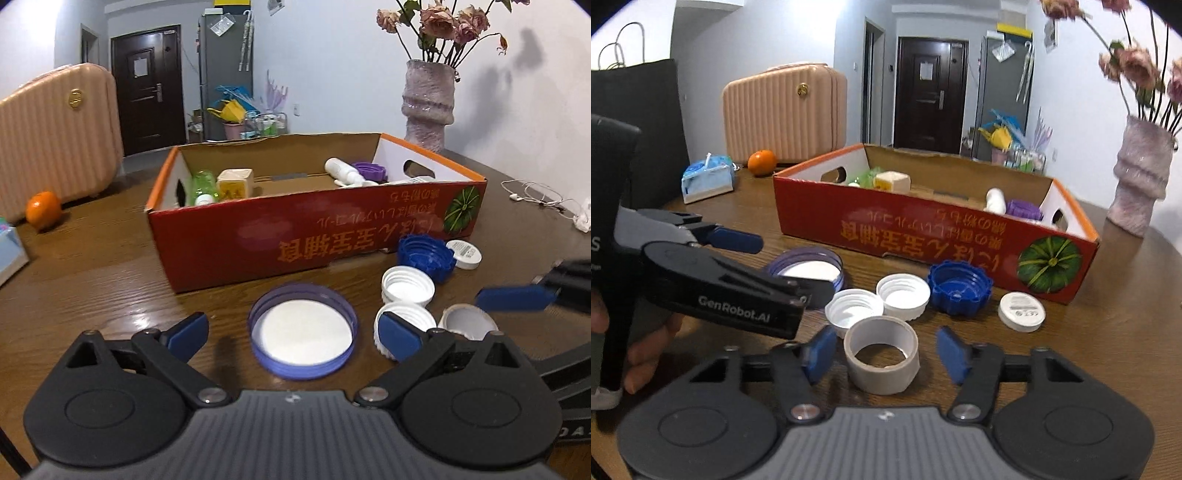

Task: Organize rigid objects
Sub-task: 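Grasp the blue-rimmed white lid with the left tool while the right tool grasps the grey tape roll, then carry the lid and tape roll into the box and open both tools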

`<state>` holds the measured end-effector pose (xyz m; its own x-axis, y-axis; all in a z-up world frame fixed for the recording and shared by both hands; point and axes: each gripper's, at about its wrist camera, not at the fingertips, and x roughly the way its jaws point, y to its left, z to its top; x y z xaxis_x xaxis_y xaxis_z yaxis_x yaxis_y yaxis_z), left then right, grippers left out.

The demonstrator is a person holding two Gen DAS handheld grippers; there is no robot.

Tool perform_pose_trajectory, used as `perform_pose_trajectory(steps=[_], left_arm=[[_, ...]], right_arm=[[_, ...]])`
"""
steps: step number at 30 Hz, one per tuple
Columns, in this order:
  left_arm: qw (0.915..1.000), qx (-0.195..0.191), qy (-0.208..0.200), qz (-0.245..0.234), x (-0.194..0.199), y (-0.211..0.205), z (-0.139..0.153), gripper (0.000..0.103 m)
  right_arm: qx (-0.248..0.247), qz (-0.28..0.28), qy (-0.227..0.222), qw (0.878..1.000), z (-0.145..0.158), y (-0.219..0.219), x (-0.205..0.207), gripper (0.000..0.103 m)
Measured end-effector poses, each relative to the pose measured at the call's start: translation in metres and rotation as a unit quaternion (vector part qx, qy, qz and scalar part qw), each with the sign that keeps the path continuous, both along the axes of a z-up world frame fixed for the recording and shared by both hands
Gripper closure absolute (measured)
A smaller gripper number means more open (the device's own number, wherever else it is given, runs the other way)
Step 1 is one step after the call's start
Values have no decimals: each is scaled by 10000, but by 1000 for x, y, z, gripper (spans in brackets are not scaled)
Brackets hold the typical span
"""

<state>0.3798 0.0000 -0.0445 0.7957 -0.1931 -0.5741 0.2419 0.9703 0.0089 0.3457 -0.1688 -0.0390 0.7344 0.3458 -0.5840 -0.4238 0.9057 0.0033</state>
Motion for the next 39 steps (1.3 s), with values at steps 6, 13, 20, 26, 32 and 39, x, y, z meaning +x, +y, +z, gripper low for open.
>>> perform_pose_trajectory(steps=[6,13,20,26,32,39], left_arm=[[9994,-182,273,-87,13,1,-3,35],[9998,-66,173,18,4,2,-1,36],[9994,-93,-301,171,-52,-7,28,36],[9976,-278,-534,351,-115,-7,50,36],[9945,-274,-919,426,-164,-8,73,36],[9931,-284,-1107,264,-187,-21,85,36]], right_arm=[[144,10,198,9997,-5,-6,8,60],[82,-60,82,9999,1,-10,-2,61],[172,-356,-169,9991,21,-37,-37,61],[370,-600,-400,9967,36,-61,-74,61],[494,-601,-691,9946,51,-72,-111,61],[576,-642,-830,9928,59,-80,-131,61]])
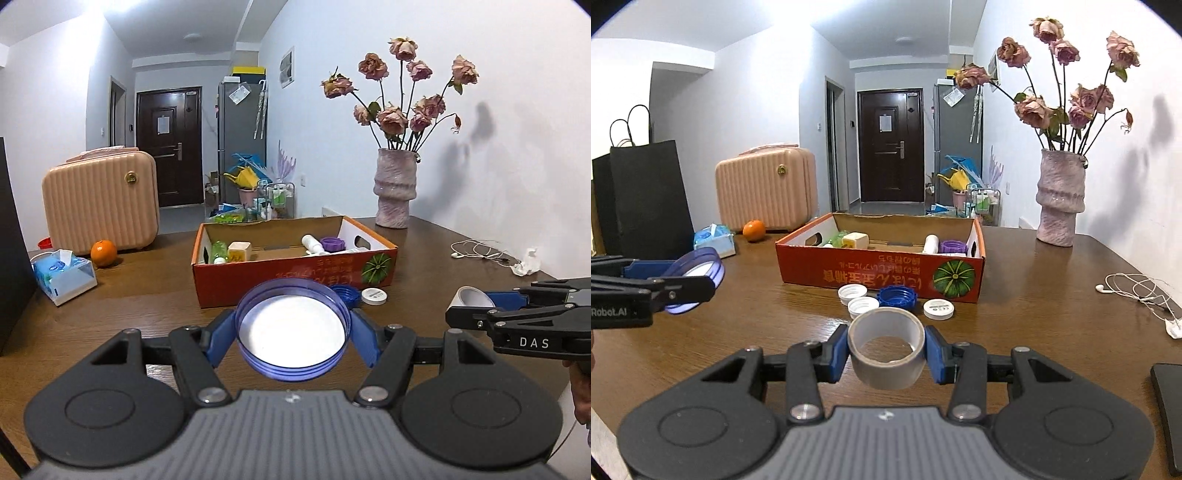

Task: Organize rigid objects
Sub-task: 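Carry the lid and tape roll into the box and open both tools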

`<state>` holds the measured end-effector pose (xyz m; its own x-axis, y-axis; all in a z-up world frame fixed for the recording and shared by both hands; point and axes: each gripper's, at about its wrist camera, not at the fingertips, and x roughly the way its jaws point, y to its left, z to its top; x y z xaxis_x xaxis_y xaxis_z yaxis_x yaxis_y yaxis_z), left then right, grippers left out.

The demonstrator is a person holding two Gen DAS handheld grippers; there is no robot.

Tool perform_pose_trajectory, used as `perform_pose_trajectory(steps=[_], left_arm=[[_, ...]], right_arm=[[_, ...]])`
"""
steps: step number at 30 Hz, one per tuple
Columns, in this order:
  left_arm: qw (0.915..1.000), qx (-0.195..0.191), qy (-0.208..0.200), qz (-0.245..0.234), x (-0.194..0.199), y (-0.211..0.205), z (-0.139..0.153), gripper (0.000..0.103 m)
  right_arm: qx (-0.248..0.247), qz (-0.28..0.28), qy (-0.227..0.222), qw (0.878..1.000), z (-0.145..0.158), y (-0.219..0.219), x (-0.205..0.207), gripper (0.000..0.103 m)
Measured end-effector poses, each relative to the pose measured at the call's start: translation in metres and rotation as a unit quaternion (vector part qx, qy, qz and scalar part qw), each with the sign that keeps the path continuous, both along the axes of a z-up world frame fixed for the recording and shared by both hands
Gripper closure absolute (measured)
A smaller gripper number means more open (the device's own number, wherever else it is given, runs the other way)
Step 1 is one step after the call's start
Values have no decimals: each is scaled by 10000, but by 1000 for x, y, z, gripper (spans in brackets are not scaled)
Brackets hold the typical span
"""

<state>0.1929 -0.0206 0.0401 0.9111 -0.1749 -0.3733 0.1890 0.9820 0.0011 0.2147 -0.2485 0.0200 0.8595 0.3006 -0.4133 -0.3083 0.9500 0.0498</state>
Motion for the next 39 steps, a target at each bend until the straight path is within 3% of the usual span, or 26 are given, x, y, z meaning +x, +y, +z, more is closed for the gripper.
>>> perform_pose_trajectory(steps=[10,17,21,26,32,37,39], left_arm=[[9993,-220,159,-255,37,7,4,36],[9970,-484,518,-314,145,21,17,36],[9953,-425,818,-297,222,23,17,36],[9852,-525,1585,-381,325,16,2,35],[9765,61,2143,-224,411,-1,-28,35],[9701,112,2410,-282,431,-1,-38,32],[9721,95,2314,-387,430,-3,-34,27]], right_arm=[[-122,58,-48,9999,3,7,32,61],[-23,342,-243,9991,36,21,116,61],[346,475,135,9982,47,27,196,61],[985,313,1174,9877,41,33,323,61],[583,-71,1787,9821,14,60,424,61],[-11,-48,1992,9799,-11,85,460,60],[-27,-147,2025,9792,-15,86,465,53]])
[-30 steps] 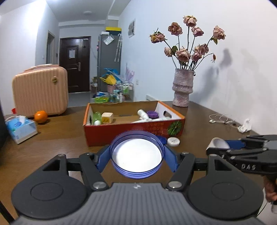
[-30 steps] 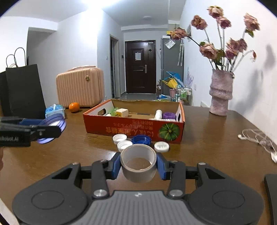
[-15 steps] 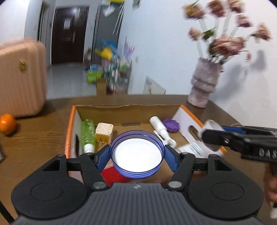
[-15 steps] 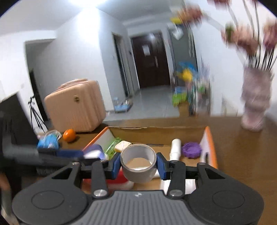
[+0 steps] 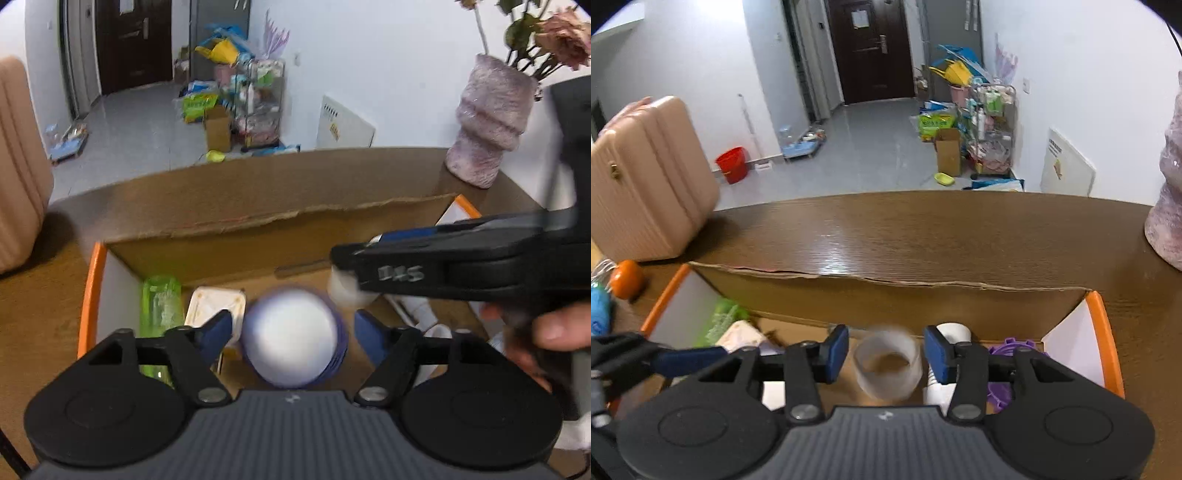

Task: Organize rigid objects
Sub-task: 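Carry the lid and tape roll into the box and open both tools, then withdraw both open tools from the box back over the table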

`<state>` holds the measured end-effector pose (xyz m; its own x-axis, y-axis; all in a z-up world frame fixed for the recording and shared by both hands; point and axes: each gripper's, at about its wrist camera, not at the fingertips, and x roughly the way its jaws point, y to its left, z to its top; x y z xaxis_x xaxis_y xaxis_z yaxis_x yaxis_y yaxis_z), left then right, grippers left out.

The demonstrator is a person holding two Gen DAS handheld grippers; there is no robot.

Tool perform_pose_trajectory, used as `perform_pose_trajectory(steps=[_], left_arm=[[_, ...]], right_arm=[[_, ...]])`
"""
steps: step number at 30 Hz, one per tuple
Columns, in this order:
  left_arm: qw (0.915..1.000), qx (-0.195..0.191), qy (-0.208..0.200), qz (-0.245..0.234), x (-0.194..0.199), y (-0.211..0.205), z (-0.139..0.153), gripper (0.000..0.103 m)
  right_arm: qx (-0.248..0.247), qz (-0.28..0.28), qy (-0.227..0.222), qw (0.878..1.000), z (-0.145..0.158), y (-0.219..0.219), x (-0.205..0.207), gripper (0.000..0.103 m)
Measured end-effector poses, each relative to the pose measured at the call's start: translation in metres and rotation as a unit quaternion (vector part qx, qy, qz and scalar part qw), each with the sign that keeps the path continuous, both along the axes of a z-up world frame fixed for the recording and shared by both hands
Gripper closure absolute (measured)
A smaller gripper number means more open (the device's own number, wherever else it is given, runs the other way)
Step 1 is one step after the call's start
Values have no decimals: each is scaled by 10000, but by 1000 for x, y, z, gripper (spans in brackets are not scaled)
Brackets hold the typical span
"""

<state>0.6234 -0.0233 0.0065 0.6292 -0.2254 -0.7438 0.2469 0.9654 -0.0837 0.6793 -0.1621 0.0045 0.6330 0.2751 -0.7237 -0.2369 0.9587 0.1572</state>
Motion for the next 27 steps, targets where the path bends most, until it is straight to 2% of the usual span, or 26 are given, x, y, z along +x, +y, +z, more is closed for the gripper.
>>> perform_pose_trajectory(steps=[2,8,11,14,17,21,24,27], left_arm=[[9999,37,-118,-23,-3,0,5,26],[9993,16,-335,138,-10,12,22,24],[9982,-75,-470,378,-27,24,34,23],[9955,61,-760,565,-56,35,51,22],[9915,104,-1046,769,-93,43,73,20],[9854,150,-1438,901,-151,45,98,14],[9786,281,-1817,923,-203,41,109,5],[9695,352,-2145,1133,-256,35,111,4]], right_arm=[[83,-35,0,10000,-1,-2,1,46],[108,-61,-259,9996,24,-17,-15,44],[91,-38,-417,9991,43,-26,-36,42],[18,0,-642,9979,62,-37,-66,36],[-157,48,-1091,9939,85,-45,-118,30],[-281,197,-1891,9814,106,-57,-201,21],[-234,278,-2220,9744,111,-64,-255,20],[-49,341,-2408,9700,109,-72,-303,18]])
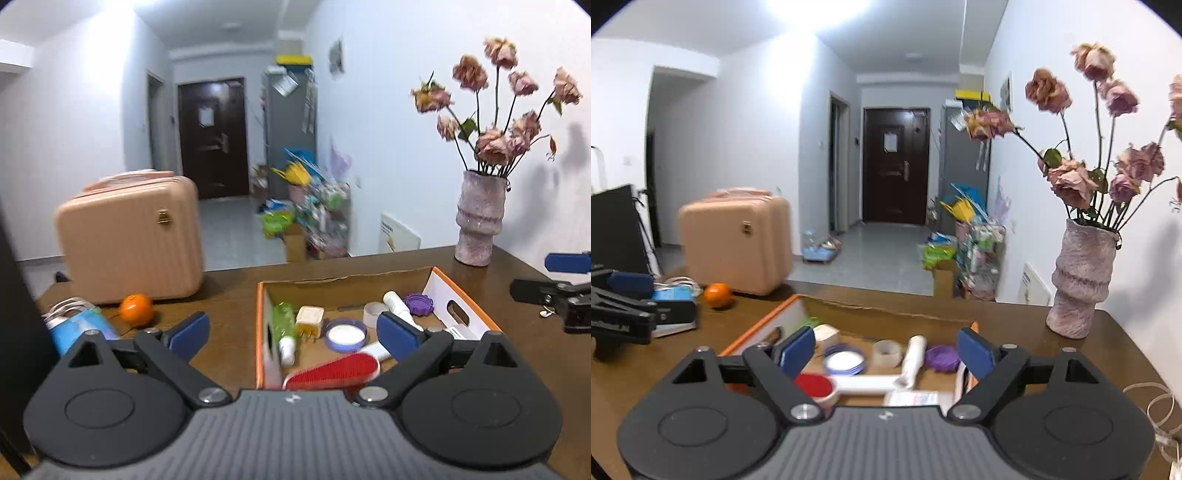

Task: Organize rigid objects
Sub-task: 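Withdraw both open tools from the box back over the table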

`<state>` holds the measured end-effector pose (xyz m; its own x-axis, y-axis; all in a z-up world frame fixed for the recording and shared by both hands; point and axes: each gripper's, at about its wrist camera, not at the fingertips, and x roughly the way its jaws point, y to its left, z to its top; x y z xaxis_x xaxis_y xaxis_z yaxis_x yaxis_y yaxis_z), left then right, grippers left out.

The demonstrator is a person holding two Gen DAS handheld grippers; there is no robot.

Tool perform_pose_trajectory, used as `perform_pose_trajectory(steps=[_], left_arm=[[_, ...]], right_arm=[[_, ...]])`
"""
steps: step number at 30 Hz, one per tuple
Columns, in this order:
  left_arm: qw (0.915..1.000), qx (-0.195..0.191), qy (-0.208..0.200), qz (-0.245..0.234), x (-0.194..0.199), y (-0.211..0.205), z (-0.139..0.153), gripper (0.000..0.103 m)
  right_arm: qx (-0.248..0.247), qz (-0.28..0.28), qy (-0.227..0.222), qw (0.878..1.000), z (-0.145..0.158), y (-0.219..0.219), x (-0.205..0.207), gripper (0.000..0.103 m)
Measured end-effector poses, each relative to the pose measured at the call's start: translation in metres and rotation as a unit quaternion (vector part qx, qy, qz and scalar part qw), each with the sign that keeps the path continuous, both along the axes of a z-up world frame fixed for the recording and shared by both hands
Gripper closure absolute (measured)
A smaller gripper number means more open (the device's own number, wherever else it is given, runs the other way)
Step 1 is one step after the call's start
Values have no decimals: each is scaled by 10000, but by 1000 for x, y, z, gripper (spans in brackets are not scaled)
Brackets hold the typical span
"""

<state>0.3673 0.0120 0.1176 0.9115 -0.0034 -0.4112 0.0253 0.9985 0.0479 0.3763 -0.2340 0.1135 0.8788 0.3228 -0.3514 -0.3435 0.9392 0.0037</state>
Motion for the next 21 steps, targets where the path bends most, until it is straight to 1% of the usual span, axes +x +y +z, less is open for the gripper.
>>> perform_pose_trajectory(steps=[3,6,8,10,12,15,19,21], left_arm=[[9997,-114,-157,160,-50,-3,-9,3],[9991,-236,-265,238,-96,-11,-24,2],[9989,-205,-344,234,-123,-13,-32,1],[9987,-216,-346,307,-148,-16,-40,1],[9985,-347,-325,278,-170,-18,-48,0],[9986,-461,-220,160,-196,-22,-63,0],[9994,-333,-12,37,-210,-33,-79,0],[9995,-298,54,-42,-213,-38,-84,0]], right_arm=[[183,118,-120,9997,-10,-8,-42,14],[82,-38,-73,9999,-28,-10,-76,14],[75,-91,-68,9999,-41,-12,-101,14],[83,-103,-13,9999,-54,-15,-126,14],[79,-113,14,9999,-67,-17,-149,13],[149,-166,109,9997,-86,-22,-173,13],[239,-288,400,9985,-105,-29,-190,13],[281,-377,460,9978,-111,-33,-195,13]])
